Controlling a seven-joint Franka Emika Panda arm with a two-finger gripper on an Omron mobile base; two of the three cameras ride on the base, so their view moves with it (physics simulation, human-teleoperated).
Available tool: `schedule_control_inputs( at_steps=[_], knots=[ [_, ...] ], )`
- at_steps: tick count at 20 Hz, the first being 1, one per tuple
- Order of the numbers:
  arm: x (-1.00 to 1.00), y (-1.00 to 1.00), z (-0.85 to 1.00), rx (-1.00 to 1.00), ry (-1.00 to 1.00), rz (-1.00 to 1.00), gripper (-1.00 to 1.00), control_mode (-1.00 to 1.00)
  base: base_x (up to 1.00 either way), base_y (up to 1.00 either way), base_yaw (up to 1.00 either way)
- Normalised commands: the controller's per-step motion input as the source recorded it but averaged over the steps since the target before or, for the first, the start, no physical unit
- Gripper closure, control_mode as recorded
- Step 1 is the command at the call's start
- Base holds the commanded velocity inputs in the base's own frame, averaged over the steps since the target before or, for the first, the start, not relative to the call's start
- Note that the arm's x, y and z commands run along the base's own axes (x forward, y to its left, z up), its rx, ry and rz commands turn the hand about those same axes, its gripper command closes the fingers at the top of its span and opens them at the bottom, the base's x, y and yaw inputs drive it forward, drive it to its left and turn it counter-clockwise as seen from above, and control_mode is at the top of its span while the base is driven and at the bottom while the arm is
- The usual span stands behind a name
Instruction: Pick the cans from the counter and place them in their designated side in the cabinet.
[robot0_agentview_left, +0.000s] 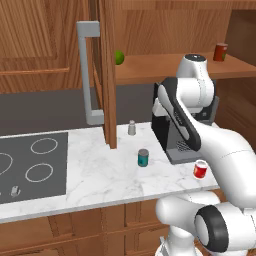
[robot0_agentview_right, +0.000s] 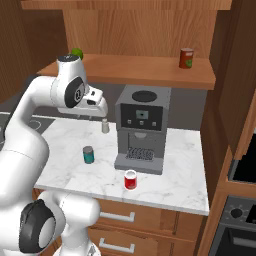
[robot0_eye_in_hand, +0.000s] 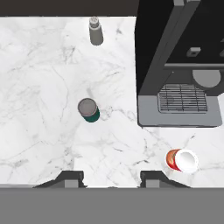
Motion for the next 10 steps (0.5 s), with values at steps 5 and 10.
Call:
schedule_control_inputs(
  at_steps=[5,10],
  knots=[
    [0.0,0.0,0.0,0.0,0.0,0.0,-1.0,-1.0,0.0,0.0,0.0],
    [-0.11,0.02,0.0,0.0,-0.01,0.0,-1.0,-1.0,0.0,0.0,0.0]
  ],
)
